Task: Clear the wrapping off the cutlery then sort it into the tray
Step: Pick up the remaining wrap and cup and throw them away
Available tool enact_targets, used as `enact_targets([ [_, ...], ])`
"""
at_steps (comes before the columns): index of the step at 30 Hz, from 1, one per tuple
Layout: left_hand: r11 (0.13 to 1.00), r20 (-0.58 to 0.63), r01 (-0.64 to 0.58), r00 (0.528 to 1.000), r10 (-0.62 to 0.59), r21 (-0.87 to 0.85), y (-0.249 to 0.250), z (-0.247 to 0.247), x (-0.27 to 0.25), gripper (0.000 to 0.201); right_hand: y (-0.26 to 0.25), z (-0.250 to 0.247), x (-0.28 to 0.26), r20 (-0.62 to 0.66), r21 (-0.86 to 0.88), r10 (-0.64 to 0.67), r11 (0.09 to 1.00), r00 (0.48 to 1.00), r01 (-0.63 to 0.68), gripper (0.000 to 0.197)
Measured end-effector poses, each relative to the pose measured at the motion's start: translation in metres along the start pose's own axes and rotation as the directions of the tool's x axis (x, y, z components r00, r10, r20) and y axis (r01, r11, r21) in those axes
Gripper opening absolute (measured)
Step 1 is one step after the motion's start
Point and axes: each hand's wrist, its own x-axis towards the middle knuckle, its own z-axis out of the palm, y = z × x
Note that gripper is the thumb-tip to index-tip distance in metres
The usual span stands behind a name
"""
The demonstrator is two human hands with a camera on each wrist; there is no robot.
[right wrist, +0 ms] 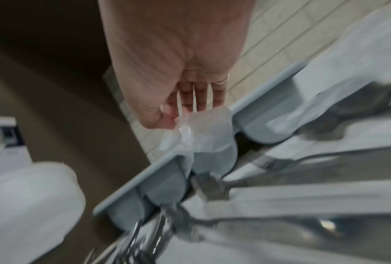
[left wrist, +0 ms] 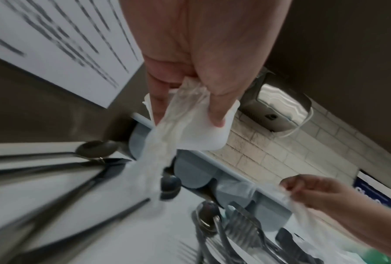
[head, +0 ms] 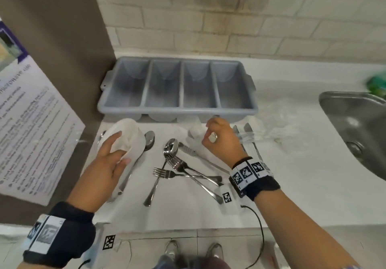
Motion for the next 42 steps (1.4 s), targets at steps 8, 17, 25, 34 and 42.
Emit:
enact_targets([
  [8, 0.992, 0.148, -0.119, 0.983, 0.112, 0.04, 0.043, 0.035, 0.025, 0.026, 0.095, -0.116, -0.05, -0.417, -0.155, 0.362, 0.875, 0.833, -0.458, 0.007],
  [17, 0.988, 0.204, -0.15, 0.967, 0.151, -0.023, 0.081, 0.06, 0.006, 0.024, 0.181, -0.126, -0.042, 0.129, -0.349, 0.505, 0.829, 0.853, -0.438, 0.03],
  [25, 0.986, 0.185, -0.168, 0.969, 0.167, -0.011, 0.128, 0.083, -0.01, 0.021, 0.202, -0.135, -0.054, -0.001, -0.276, 0.461, 0.853, 0.887, -0.444, 0.017],
  [34, 0.963, 0.186, -0.27, 0.946, 0.266, -0.004, 0.172, 0.097, -0.005, 0.042, 0.185, -0.232, -0.082, -0.268, 0.644, 0.57, 0.706, 0.777, -0.295, 0.042],
  [42, 0.842, 0.289, -0.531, 0.794, 0.535, -0.1, 0.234, 0.126, 0.034, 0.03, 0.162, -0.288, -0.177, -0.461, 0.767, 0.707, 0.622, 0.536, -0.159, 0.018],
])
